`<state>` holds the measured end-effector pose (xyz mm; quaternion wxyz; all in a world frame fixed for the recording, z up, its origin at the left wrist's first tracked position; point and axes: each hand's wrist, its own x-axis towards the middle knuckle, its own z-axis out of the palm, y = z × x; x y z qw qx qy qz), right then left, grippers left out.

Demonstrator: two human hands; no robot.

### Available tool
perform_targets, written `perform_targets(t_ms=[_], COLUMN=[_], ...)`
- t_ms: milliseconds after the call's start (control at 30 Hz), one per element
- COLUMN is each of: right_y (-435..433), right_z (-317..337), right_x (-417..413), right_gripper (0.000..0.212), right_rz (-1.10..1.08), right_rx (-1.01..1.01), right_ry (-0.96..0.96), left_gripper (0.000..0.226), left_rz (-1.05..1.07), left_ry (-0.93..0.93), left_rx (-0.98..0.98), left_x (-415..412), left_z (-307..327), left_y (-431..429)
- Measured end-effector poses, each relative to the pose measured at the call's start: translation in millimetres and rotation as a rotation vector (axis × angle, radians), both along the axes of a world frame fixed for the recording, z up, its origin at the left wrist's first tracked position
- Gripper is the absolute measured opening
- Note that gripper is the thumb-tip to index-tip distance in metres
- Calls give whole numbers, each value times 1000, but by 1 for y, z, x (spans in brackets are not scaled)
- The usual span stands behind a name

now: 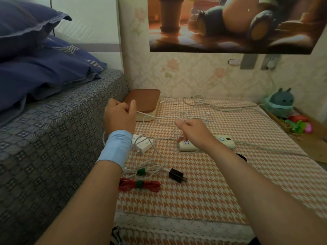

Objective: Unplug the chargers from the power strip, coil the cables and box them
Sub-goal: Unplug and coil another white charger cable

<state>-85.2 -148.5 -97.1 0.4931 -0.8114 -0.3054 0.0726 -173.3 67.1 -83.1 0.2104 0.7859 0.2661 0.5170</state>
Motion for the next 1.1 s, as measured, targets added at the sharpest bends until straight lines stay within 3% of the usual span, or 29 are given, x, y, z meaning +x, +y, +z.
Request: perform_targets(t_ms=[100, 167, 233, 333, 400, 467, 567, 633, 733, 800, 900, 1000, 1100], right_y=[-8, -15, -17, -9, -4, -2, 3, 6, 8, 4, -6, -18, -21], right_z=[-9, -13, -14, -4, 2, 5, 7, 12, 18, 19, 15, 8, 0], right_x=[8, 11, 12, 4, -2, -11, -20, -26, -33, -33, -25, -9, -1], right_gripper=[38, 39, 46, 40, 39, 39, 36, 32, 37, 45, 31, 40, 36], right_rz=[-1, -26, -18, -8, 19, 52, 73, 109, 191, 210, 152, 90, 106], right_rx=[-368, -539, -490, -372, -231, -161, -199, -172, -104, -82, -144, -277, -304], right_ry=[-195, -172, -83, -69, 25, 131, 22, -74, -67, -44, -88, -132, -98], left_gripper=[49, 51, 53, 51, 36, 13, 39, 40, 29, 29, 44, 45, 40], left_rz=[93, 129, 136, 37, -9, -63, -367, -610, -793, -783, -615, -436, -390], left_ry=[-71, -87, 64, 366, 473, 483, 363, 311, 451, 514, 652, 614, 611], left_rx=[-174, -227, -164, -117, -97, -80, 9, -16, -43, -36, 40, 164, 271], left_x=[-4, -10, -16, -18, -17, -16, -15, -16, -11, -10, -14, -22, -25], left_z=[6, 9, 7, -3, -9, -8, -1, 6, 1, -2, 6, 14, 11], left_y=[16, 30, 32, 22, 15, 9, -23, -53, -72, -70, -57, -36, -24])
